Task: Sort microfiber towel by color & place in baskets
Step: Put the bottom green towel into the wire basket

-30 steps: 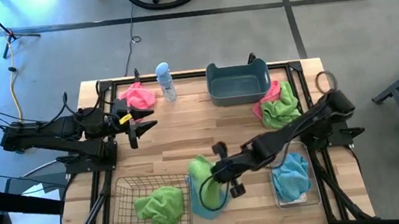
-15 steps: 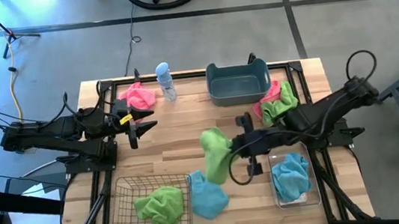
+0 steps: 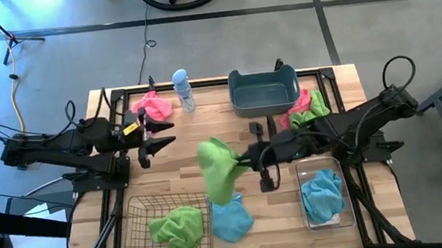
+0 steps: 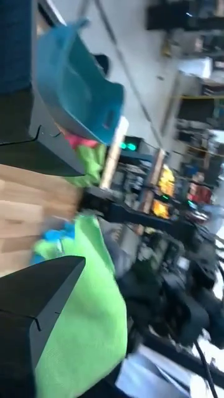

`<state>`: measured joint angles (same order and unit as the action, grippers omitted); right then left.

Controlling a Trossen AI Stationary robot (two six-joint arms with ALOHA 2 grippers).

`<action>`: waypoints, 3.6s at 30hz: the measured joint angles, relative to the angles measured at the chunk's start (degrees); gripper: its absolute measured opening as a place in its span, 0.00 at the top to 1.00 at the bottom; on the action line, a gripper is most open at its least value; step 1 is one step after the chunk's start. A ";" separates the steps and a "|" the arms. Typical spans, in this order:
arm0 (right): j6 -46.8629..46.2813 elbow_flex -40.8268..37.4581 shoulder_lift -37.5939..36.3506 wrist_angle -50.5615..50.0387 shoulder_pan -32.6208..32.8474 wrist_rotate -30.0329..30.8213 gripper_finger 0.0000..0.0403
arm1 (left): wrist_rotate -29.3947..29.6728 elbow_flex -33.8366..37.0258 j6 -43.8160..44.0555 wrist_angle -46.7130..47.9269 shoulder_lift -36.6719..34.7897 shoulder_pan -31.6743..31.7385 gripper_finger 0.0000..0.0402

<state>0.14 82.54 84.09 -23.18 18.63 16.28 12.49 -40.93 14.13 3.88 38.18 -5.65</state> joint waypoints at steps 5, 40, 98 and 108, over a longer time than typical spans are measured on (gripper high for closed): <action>2.29 0.00 0.00 3.23 -3.14 -0.05 1.00 | -2.05 -0.10 -2.08 -8.73 3.98 -2.24 0.48; 3.30 0.00 1.86 8.02 -5.16 -4.97 1.00 | -9.48 -17.54 -13.49 -8.04 31.18 -4.92 0.32; -28.60 0.00 -8.76 -38.76 -4.73 20.96 0.44 | 8.98 -15.11 32.08 29.16 20.29 -39.86 1.00; -32.91 0.00 -8.76 -38.75 -4.74 21.08 0.44 | 12.07 -20.76 65.73 35.40 30.04 -49.12 1.00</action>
<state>-32.77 82.54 75.33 -61.93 13.89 37.36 24.55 -61.68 79.85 39.28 68.22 -54.76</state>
